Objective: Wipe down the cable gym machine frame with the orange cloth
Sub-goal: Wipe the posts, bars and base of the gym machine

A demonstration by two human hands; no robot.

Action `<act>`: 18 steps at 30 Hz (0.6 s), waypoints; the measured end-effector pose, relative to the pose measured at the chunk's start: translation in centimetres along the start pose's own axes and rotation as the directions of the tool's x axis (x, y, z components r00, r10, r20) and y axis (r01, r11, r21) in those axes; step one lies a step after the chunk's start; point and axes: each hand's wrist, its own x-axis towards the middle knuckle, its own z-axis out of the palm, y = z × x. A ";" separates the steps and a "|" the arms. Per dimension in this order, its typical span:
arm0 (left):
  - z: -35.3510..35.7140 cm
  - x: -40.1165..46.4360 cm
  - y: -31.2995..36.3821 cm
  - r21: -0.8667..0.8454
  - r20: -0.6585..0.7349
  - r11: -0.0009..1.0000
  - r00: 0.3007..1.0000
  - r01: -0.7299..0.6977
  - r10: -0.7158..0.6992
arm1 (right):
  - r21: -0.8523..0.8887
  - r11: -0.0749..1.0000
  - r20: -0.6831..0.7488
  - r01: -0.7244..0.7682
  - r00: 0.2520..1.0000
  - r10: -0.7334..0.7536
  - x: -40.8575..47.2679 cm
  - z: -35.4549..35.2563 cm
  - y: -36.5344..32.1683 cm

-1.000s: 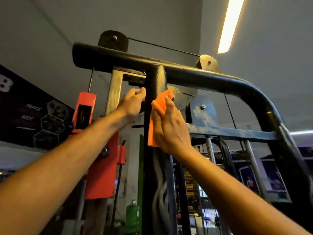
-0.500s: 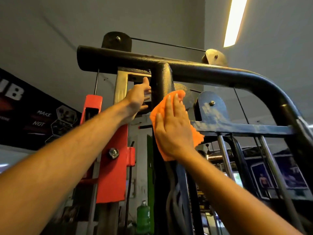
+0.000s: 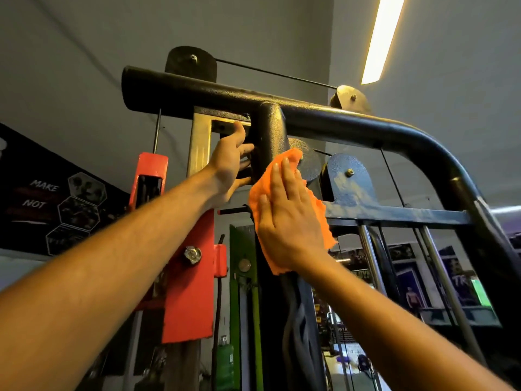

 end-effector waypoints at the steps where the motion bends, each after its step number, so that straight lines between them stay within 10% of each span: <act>1: -0.1 0.1 -0.1 -0.012 0.003 1.000 1.000 0.002 -0.002 | 0.008 1.000 0.011 -0.009 1.000 0.009 0.5 -0.2 0.1; 18: -2.0 1.9 -1.3 -0.145 0.113 0.987 0.993 0.064 -0.048 | 0.013 0.994 0.017 -0.105 0.994 0.104 8.6 -0.8 -0.2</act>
